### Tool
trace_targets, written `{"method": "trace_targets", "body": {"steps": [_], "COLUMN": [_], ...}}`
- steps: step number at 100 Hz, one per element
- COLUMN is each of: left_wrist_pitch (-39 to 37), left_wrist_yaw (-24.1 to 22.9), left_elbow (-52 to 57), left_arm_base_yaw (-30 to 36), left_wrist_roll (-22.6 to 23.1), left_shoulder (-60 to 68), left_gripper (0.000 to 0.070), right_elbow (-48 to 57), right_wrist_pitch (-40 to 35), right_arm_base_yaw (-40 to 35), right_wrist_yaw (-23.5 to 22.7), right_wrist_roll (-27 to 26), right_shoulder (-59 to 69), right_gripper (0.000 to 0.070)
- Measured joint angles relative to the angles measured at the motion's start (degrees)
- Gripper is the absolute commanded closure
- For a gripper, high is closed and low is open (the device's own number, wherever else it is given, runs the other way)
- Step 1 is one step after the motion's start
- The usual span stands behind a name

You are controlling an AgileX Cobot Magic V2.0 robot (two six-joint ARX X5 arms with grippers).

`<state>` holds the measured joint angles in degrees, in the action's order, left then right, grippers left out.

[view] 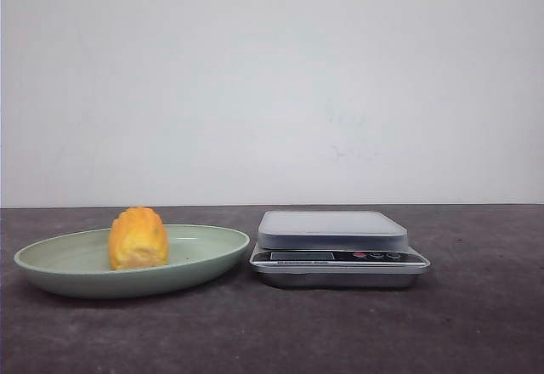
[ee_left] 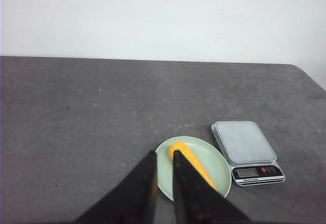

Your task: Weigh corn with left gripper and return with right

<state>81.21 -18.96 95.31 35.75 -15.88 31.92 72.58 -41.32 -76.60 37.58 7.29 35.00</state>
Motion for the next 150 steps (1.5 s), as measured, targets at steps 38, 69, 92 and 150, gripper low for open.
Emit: {"method": "trace_targets", "body": {"steps": [38, 69, 92, 150], "left_wrist_pitch": [0.0, 0.0, 0.0, 0.0], "left_wrist_yaw": [0.0, 0.0, 0.0, 0.0], "left_elbow": [0.0, 0.0, 0.0, 0.0], "left_arm_base_yaw": [0.0, 0.0, 0.0, 0.0], "left_wrist_roll": [0.0, 0.0, 0.0, 0.0], "left_shoulder": [0.0, 0.0, 0.0, 0.0], "left_gripper": [0.0689, 0.0689, 0.0689, 0.0689], "right_elbow": [0.0, 0.0, 0.0, -17.0], "right_wrist_pitch": [-1.7, -1.7, -1.7, 3.7], "right_arm_base_yaw": [0.0, 0.0, 0.0, 25.2], "right_wrist_yaw": [-1.5, -1.6, -1.6, -1.0], "right_wrist_roll": [-1.6, -1.6, -1.6, -1.7], "right_shoulder": [-0.3, -0.3, -0.3, -5.6], "right_gripper": [0.0688, 0.0688, 0.0688, 0.0689]}}
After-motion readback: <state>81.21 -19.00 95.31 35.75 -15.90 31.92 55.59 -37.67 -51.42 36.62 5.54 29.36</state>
